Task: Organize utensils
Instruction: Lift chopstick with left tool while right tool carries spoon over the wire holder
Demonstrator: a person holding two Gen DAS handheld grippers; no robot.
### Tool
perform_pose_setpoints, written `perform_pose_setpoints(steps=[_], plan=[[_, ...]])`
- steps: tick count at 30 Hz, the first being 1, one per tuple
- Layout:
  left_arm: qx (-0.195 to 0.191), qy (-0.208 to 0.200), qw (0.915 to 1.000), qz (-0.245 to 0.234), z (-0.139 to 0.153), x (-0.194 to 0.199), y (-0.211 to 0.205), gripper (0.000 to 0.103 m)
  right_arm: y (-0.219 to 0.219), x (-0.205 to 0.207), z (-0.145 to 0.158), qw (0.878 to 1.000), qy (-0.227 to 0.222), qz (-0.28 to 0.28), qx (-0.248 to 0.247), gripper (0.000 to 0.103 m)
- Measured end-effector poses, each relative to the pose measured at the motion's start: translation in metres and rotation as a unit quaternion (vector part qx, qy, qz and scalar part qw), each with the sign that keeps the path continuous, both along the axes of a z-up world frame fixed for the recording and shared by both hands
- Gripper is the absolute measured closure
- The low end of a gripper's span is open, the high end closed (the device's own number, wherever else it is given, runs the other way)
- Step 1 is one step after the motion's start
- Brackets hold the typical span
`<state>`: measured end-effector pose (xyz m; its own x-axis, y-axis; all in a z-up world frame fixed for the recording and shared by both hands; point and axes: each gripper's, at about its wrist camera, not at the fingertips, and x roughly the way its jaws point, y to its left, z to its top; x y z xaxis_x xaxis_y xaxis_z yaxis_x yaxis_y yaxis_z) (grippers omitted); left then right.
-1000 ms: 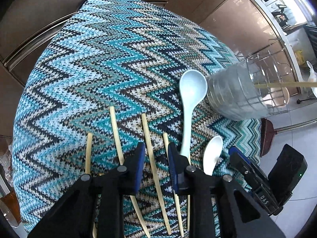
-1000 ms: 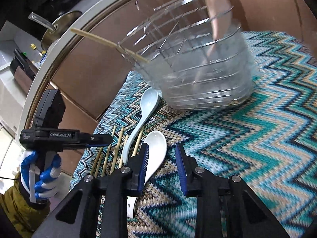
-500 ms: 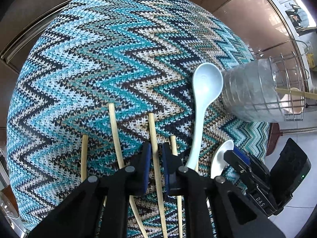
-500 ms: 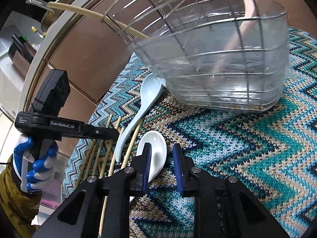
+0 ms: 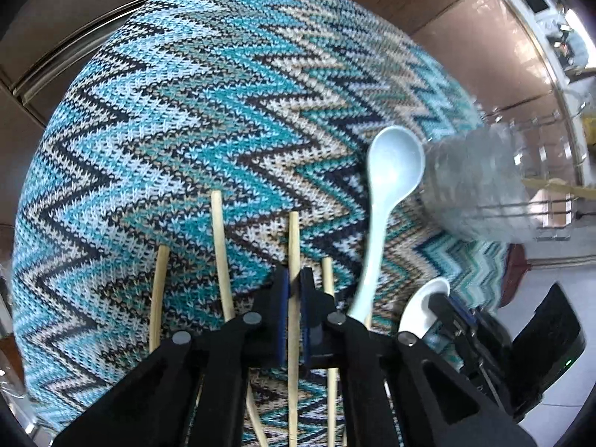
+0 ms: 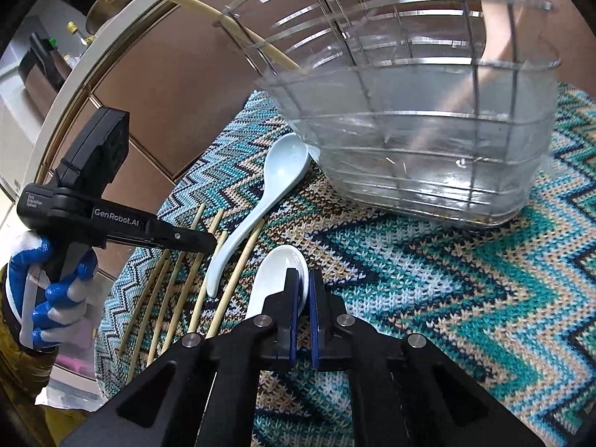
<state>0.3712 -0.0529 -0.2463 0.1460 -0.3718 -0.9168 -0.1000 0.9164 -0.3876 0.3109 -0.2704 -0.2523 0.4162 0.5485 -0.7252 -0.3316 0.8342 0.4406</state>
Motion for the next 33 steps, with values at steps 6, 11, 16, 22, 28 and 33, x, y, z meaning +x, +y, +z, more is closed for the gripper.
perform_pose_setpoints(steps=[6,11,16,22,28,33], plan=[[-0.019,-0.041,0.999,0.005,0.028,-0.02,0.01,0.098,-0.013,-0.028,0.029,0.999,-0.036,-0.026,-0.002,0.099],[-0.021,-0.099,0.9949,-0.008,0.062,-0.049,0.013,0.098,-0.016,-0.063,0.061,0.996,-0.076,-0.048,-0.013,0.098],[-0.029,-0.153,0.9876,-0.015,0.092,-0.077,0.019,0.098,-0.019,-0.096,0.089,0.991,-0.112,-0.076,-0.022,0.098],[-0.05,-0.214,0.9756,-0.004,0.127,-0.111,0.032,0.098,-0.027,-0.136,0.126,0.982,-0.153,-0.106,-0.03,0.098],[-0.058,-0.278,0.9589,0.004,0.168,-0.146,0.045,0.098,-0.026,-0.165,0.162,0.974,-0.19,-0.121,-0.033,0.098],[-0.056,-0.327,0.9434,0.006,0.199,-0.174,0.051,0.098,-0.019,-0.185,0.183,0.968,-0.216,-0.125,-0.034,0.098]])
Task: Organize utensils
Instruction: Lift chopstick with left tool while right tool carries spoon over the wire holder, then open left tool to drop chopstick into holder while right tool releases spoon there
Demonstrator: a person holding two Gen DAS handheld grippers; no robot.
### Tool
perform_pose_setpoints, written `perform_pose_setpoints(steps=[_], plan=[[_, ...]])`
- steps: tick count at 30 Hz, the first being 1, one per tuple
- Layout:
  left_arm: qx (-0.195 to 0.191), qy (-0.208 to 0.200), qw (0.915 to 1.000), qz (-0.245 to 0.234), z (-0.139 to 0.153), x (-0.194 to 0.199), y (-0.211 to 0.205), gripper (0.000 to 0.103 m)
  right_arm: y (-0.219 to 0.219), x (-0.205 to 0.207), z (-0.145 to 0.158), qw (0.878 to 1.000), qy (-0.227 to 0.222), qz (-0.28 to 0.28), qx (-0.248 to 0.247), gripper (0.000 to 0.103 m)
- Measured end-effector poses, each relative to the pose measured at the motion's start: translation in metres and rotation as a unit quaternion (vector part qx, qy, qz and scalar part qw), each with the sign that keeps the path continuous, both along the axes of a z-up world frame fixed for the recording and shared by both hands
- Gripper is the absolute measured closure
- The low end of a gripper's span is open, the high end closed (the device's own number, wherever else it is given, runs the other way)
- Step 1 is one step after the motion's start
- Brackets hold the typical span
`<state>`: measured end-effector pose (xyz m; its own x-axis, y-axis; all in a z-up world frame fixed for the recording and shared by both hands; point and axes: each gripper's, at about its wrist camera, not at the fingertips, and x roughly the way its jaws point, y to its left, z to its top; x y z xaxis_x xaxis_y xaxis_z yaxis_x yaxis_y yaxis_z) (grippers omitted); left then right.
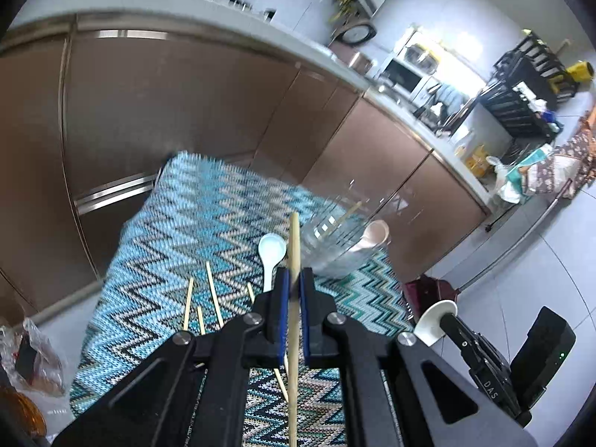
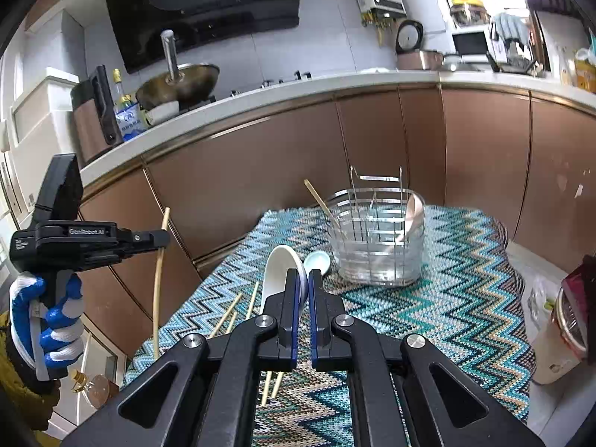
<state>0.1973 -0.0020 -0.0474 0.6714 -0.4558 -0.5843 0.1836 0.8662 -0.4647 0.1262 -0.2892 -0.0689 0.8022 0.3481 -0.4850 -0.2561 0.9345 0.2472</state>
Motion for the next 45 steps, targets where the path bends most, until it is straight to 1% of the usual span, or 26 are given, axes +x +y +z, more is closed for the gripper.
perform_pose_setpoints(steps=[5,11,16,22,27,30,35,37,40,43,44,45], plan=[[-0.005,-0.044,0.999,0.01,0.028,-0.022,0.005,0.098,0.001,-0.02,0.025,0.999,-0.032,-0.011,-0.004,0.098],[-0.007,-0.088,0.9959,0.018,0.055,-0.035,0.003,0.098,-0.009,-0.032,0.051,0.997,-0.07,-0.035,-0.008,0.099],[-0.005,-0.115,0.9933,0.016,0.071,-0.033,-0.007,0.098,-0.019,-0.031,0.066,0.994,-0.093,-0.057,-0.012,0.099],[-0.007,-0.144,0.9895,0.017,0.087,-0.014,-0.026,0.098,-0.031,-0.012,0.073,0.992,-0.107,-0.069,-0.019,0.099],[-0.006,-0.174,0.9845,0.025,0.097,0.009,-0.048,0.098,-0.036,0.014,0.075,0.989,-0.122,-0.08,-0.028,0.099],[-0.003,-0.196,0.98,0.035,0.102,0.025,-0.067,0.098,-0.041,0.032,0.071,0.987,-0.131,-0.089,-0.033,0.098],[0.002,-0.246,0.9671,0.065,0.106,0.055,-0.102,0.098,-0.054,0.067,0.063,0.983,-0.145,-0.108,-0.035,0.098],[0.004,-0.26,0.9628,0.075,0.105,0.066,-0.114,0.098,-0.058,0.081,0.058,0.981,-0.151,-0.116,-0.036,0.098],[0.01,-0.276,0.957,0.089,0.1,0.087,-0.134,0.098,-0.065,0.102,0.048,0.979,-0.155,-0.126,-0.035,0.098],[0.032,-0.295,0.9496,0.101,0.088,0.105,-0.157,0.098,-0.071,0.124,0.035,0.978,-0.154,-0.135,-0.036,0.098],[0.04,-0.298,0.948,0.103,0.082,0.112,-0.166,0.098,-0.072,0.13,0.031,0.978,-0.152,-0.137,-0.037,0.098],[0.044,-0.297,0.9482,0.104,0.075,0.119,-0.172,0.098,-0.073,0.136,0.026,0.978,-0.151,-0.139,-0.038,0.098]])
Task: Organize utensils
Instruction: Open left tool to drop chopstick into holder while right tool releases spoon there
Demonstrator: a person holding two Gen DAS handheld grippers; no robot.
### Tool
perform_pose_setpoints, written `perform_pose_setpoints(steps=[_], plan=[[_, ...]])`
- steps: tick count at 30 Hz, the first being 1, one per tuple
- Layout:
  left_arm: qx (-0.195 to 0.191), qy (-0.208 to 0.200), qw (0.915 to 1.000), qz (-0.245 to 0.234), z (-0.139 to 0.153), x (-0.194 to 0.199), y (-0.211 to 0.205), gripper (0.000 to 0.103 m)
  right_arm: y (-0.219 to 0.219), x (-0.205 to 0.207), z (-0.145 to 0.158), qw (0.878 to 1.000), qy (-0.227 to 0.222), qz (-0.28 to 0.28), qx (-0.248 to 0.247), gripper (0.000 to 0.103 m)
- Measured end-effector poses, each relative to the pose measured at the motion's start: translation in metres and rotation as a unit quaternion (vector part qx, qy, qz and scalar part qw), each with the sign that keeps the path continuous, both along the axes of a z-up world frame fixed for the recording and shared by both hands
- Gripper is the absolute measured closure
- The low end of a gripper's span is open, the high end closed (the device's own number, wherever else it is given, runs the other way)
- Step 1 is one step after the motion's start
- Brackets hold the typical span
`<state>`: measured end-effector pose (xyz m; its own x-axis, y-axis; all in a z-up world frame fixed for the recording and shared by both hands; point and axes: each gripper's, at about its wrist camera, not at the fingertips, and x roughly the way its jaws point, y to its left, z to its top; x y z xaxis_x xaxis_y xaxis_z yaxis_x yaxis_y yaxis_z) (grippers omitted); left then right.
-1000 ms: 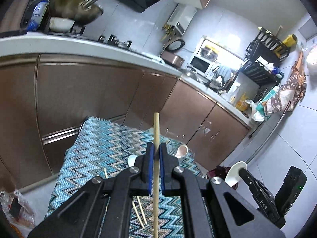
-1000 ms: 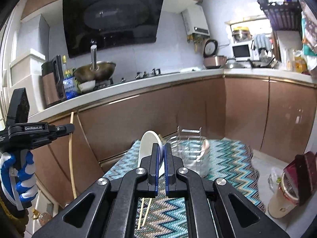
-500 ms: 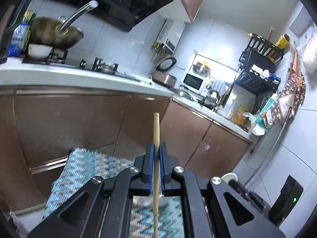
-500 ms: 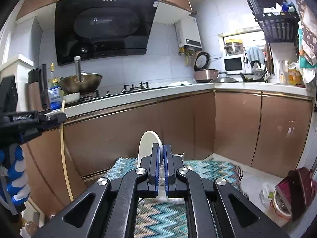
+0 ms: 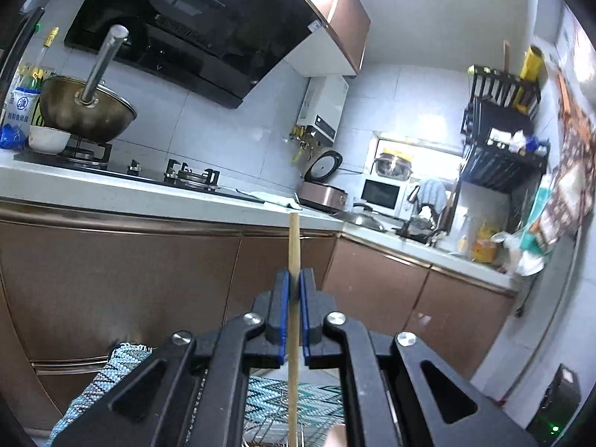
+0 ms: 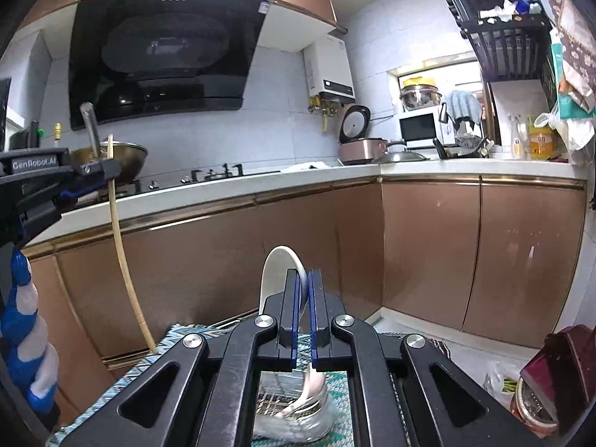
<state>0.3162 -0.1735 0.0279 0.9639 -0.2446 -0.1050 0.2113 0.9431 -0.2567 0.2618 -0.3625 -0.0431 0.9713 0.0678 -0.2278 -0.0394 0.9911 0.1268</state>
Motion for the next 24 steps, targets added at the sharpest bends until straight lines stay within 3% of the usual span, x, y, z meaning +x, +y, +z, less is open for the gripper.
perform_pose_setpoints(steps=[9,18,21,24], plan=[[0.012,0.027,0.9993,0.024,-0.054,0.042,-0.023,0.098,-0.002,0.029,-0.031,1.0,0.002,-0.009,0.003,0.098],[0.022,0.048,0.9985,0.012,-0.08,0.038,-0.019,0.096,0.003,0.038,-0.062,1.0,0.019,0.004,0.014,0.091],[0.013,0.047,0.9988,0.007,-0.073,0.03,-0.011,0.09,0.003,0.032,-0.061,1.0,0.018,0.01,0.016,0.091],[0.007,0.048,0.9988,0.009,-0.063,0.021,-0.003,0.074,0.004,0.024,-0.056,1.0,0.014,0.011,0.016,0.091]])
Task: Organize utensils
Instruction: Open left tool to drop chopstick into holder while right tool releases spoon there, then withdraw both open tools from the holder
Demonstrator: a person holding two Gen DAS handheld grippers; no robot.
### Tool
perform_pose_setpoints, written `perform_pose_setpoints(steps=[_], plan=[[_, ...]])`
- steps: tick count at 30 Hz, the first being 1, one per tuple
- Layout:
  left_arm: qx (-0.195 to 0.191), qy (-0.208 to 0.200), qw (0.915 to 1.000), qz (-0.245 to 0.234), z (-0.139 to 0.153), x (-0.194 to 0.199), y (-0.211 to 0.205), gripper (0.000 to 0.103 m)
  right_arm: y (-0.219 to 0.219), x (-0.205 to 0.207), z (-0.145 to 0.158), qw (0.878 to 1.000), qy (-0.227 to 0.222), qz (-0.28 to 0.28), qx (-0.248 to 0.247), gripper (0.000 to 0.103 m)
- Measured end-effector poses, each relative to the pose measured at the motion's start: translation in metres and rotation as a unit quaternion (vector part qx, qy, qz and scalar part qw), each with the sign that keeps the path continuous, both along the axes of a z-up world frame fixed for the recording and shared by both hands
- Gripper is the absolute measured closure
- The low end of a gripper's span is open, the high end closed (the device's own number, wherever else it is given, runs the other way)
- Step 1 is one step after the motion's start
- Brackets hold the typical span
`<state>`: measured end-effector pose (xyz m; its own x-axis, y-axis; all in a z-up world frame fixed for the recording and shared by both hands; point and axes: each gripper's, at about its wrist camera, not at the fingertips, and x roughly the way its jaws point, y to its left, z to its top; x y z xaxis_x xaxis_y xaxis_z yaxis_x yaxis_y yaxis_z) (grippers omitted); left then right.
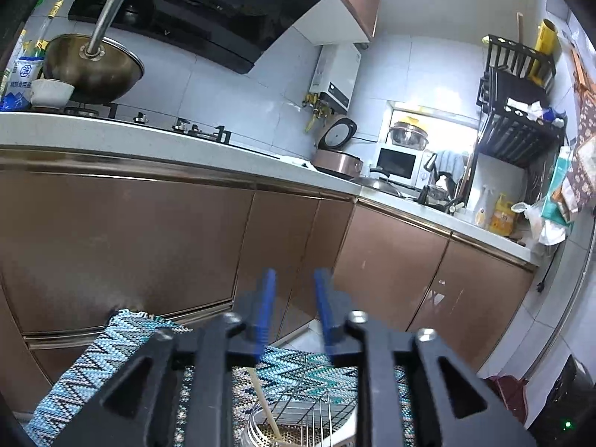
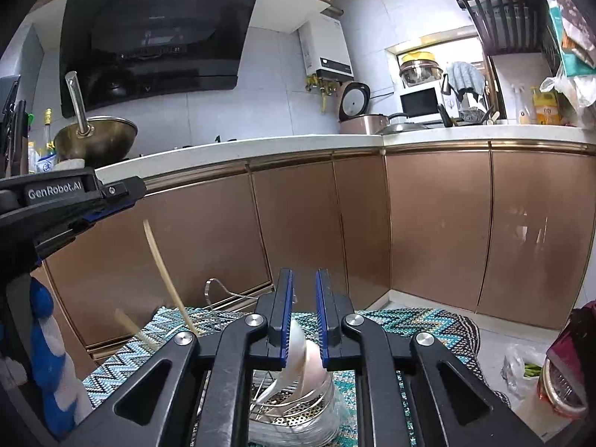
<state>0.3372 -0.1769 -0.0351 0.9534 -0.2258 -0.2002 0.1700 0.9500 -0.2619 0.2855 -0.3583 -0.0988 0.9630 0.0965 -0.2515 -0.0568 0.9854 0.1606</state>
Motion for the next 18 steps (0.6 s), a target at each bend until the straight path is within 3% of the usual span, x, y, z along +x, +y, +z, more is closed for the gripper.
perform_pose_setpoints(steps=[3,7,13,18], plan=[[-0.001,-0.002,1.0,0.002,0.01,-0.012,0.01,0.073,-0.001,-0.011,0.008,1.0,-0.003,-0.004,0.006,0.088],[0.013,0.009,0.9998,0.009,0.021,-0.029,0.024,0.065,0.0,-0.03,0.018,1.0,-0.004,-0.013,0.017,0.076],[0.038,0.021,0.9986,0.029,0.029,-0.067,0.056,0.064,0.005,-0.067,0.034,0.999,0.0,-0.025,0.028,0.064],[0.032,0.04,0.9974,0.05,0.032,-0.099,0.093,0.064,0.01,-0.103,0.047,0.999,0.0,-0.034,0.032,0.058]])
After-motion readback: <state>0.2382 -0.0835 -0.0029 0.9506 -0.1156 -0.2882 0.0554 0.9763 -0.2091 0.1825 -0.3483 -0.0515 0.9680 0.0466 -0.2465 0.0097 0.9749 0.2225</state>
